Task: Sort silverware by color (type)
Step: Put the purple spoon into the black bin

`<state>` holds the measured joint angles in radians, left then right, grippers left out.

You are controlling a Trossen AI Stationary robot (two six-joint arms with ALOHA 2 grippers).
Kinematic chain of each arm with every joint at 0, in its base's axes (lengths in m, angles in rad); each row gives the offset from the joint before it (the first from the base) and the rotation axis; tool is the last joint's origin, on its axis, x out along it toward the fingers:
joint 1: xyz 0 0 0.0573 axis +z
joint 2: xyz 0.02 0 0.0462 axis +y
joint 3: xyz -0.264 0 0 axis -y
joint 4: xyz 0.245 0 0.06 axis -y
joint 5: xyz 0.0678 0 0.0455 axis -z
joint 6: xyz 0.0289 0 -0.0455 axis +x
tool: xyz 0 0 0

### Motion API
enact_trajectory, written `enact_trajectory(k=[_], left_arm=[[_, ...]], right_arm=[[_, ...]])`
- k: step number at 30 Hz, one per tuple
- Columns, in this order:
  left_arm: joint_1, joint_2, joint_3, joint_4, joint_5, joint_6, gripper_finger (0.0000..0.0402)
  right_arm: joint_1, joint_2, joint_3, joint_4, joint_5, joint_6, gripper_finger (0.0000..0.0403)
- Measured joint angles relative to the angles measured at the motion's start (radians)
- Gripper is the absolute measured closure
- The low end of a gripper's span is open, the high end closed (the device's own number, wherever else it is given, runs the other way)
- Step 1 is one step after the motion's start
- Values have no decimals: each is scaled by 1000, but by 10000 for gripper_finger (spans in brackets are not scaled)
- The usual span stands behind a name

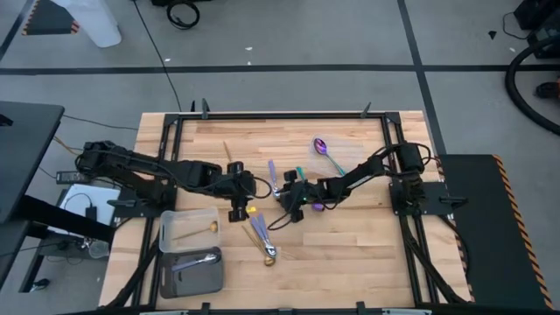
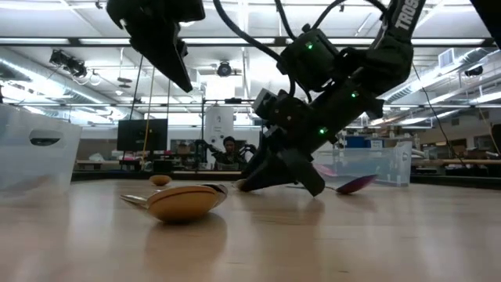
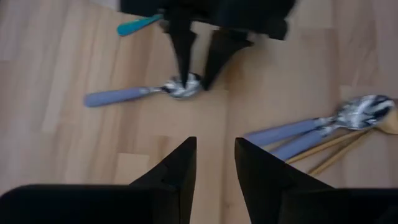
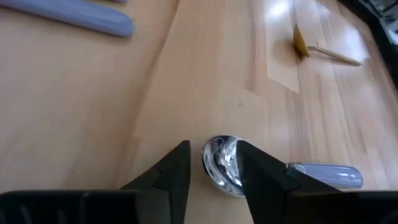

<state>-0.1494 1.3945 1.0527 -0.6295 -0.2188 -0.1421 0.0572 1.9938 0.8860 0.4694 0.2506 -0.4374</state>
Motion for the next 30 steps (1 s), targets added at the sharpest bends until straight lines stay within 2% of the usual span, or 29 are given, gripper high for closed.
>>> enact_trajectory(k=[6,15,23,26,30], left_arm=[[-59,0,0,3,0,-38,285],[-100,0,0,15,-1,-38,285],[-91,0,0,14,-5,-19,285],[-88,0,0,13,-12,43,285],[-103,0,0,16,-80,161,272]], right_arm=[[-28,-2,2,-30,-41,18,299],[-31,-4,2,-27,-18,-54,387],[29,-23,-1,-36,51,-143,386],[64,-48,-3,-57,67,-175,386],[108,-97,-3,-53,66,-196,386]])
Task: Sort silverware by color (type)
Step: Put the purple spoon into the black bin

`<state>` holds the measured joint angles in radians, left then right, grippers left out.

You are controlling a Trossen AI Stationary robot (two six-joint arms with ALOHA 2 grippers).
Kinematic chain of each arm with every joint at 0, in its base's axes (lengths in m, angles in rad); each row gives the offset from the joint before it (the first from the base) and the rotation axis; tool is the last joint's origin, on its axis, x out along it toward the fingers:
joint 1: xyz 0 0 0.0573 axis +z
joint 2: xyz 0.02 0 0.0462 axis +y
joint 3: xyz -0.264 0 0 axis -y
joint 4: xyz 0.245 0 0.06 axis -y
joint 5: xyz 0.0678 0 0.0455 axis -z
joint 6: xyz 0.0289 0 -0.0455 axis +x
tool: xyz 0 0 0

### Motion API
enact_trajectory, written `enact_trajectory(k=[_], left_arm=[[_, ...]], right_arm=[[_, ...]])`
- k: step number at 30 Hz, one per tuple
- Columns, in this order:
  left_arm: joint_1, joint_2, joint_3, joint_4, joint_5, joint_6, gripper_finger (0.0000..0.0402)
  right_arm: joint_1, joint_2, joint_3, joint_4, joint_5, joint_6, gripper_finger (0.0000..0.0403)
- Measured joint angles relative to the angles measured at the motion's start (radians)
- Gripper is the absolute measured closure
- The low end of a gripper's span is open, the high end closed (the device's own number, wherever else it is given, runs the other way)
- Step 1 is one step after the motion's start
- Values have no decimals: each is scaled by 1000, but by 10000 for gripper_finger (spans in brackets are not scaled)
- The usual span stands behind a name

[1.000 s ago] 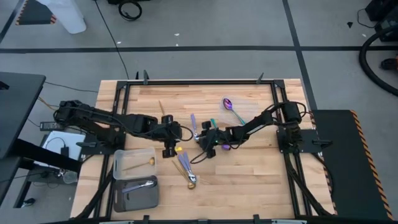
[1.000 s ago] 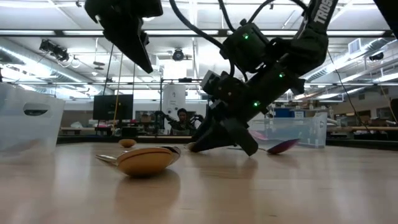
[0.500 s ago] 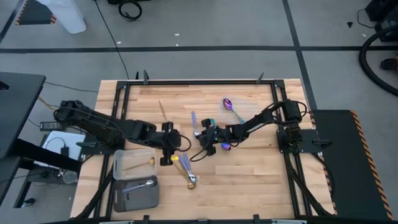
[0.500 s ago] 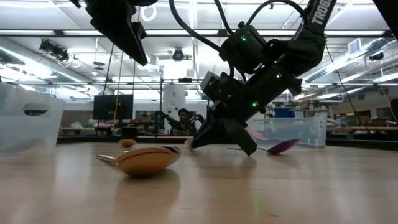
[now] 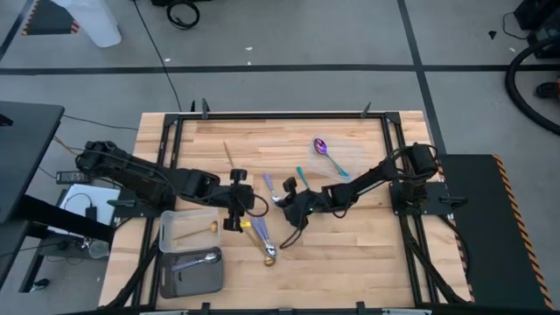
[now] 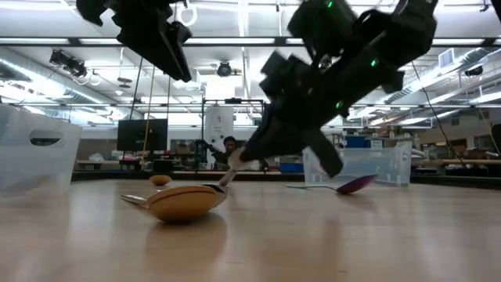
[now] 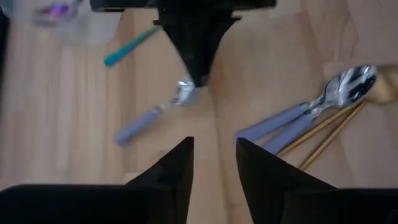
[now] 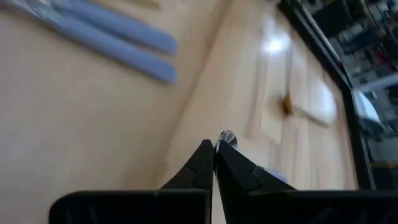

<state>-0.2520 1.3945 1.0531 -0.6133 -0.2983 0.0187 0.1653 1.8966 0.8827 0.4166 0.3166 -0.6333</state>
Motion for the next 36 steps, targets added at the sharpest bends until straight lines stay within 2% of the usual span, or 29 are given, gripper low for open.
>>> enact_trajectory(k=[4,10,14,28,36], left_arm=[[2,0,0,18,-12,99,238],[27,0,0,44,-13,125,210],[37,0,0,50,-12,149,210],[37,0,0,-24,7,151,210],[37,0,0,-58,9,124,254]], right_arm=[[31,-56,0,0,-12,23,386],[49,-124,1,41,-72,115,386],[59,-143,1,102,-129,137,386],[81,-150,2,327,-163,162,385],[93,-150,2,374,-224,163,385]])
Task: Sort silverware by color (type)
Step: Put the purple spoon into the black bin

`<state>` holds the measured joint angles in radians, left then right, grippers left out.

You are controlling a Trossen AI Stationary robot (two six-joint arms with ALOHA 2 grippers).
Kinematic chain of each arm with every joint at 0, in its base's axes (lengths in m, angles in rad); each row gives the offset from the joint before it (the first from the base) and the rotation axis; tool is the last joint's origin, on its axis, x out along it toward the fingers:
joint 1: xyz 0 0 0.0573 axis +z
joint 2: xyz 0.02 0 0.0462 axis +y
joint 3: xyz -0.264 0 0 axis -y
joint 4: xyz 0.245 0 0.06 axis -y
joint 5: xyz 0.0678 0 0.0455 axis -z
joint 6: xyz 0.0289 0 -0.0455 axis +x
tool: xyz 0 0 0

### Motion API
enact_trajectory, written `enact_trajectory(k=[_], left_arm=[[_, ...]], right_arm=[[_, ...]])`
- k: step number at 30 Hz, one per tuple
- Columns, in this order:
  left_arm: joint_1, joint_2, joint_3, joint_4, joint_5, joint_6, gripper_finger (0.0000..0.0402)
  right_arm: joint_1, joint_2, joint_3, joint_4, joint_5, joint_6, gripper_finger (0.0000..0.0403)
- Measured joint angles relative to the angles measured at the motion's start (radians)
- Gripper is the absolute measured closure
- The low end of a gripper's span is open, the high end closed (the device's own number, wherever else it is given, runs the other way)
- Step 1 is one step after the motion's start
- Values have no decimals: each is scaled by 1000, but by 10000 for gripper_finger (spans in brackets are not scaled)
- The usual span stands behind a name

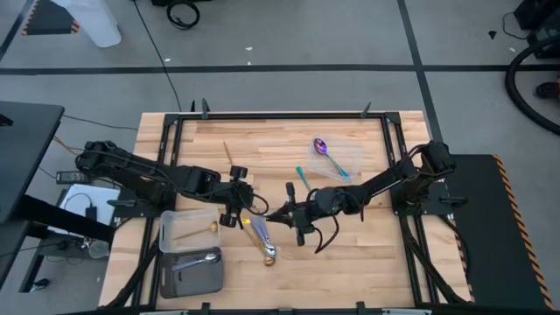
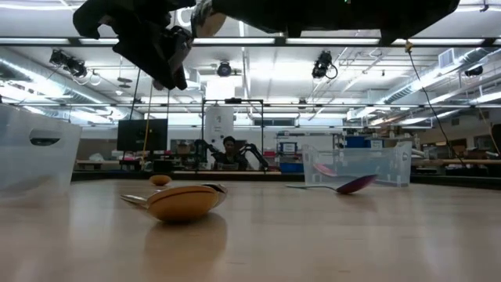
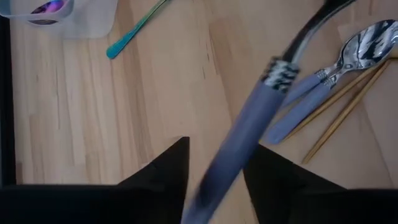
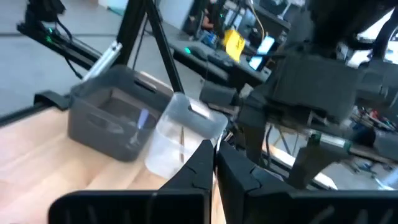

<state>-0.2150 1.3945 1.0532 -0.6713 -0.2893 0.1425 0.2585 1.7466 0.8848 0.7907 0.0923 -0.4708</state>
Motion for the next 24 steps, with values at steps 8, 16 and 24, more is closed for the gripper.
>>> enact_trajectory(k=[8,16,24], left_arm=[[-3,0,0,-15,9,-16,351],[-37,0,-1,-45,12,-167,369],[-130,1,0,-68,-2,-435,371]], right_arm=[[-1,-1,0,16,-3,12,385],[-27,-3,1,-3,-22,109,347],[-39,0,1,-141,-51,128,239]])
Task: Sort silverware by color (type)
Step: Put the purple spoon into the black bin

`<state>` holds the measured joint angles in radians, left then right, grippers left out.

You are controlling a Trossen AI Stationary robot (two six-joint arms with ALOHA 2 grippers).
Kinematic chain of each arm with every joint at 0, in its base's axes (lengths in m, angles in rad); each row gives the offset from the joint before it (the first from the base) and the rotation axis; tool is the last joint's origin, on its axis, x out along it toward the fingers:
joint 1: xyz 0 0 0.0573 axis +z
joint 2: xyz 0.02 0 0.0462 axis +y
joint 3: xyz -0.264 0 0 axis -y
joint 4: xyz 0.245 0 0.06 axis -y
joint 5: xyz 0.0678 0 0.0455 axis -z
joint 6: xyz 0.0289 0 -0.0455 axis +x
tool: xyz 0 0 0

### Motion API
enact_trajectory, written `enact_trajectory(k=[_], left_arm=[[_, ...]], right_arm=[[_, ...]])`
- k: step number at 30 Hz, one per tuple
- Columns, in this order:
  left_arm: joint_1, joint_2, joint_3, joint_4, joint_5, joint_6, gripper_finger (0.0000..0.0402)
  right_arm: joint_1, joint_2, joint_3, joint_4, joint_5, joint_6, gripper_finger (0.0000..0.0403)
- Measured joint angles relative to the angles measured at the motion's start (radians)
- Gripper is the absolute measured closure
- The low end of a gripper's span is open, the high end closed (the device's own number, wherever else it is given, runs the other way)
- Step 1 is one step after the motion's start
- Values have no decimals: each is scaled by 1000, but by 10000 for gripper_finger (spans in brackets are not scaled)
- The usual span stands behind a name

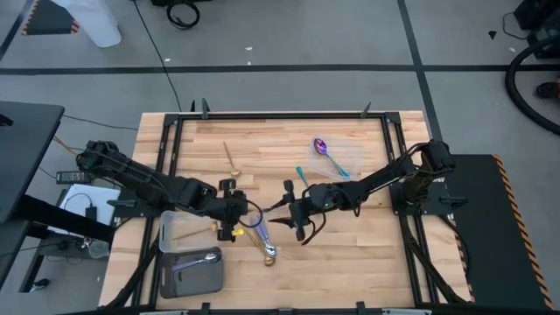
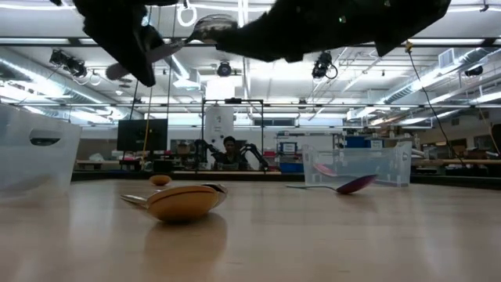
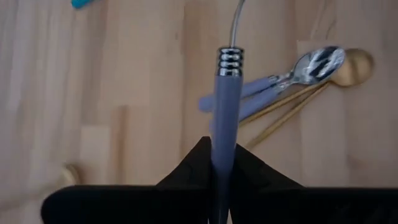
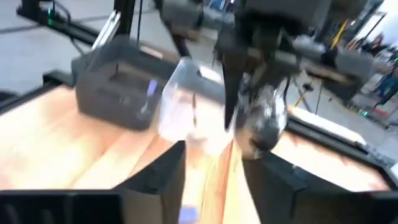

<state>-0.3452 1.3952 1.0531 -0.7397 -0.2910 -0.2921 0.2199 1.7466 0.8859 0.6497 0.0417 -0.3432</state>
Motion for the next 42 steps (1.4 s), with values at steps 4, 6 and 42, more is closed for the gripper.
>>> enact_trajectory(k=[4,6,42], left_arm=[[-53,-1,0,-15,49,-170,371],[-81,-1,0,-16,71,-248,371],[-744,100,1,-143,-31,-1120,368]], right_arm=[[-3,2,-1,-80,-16,-20,195],[-12,2,-1,-96,-24,-26,179],[-179,2,-1,-112,-149,-23,195]])
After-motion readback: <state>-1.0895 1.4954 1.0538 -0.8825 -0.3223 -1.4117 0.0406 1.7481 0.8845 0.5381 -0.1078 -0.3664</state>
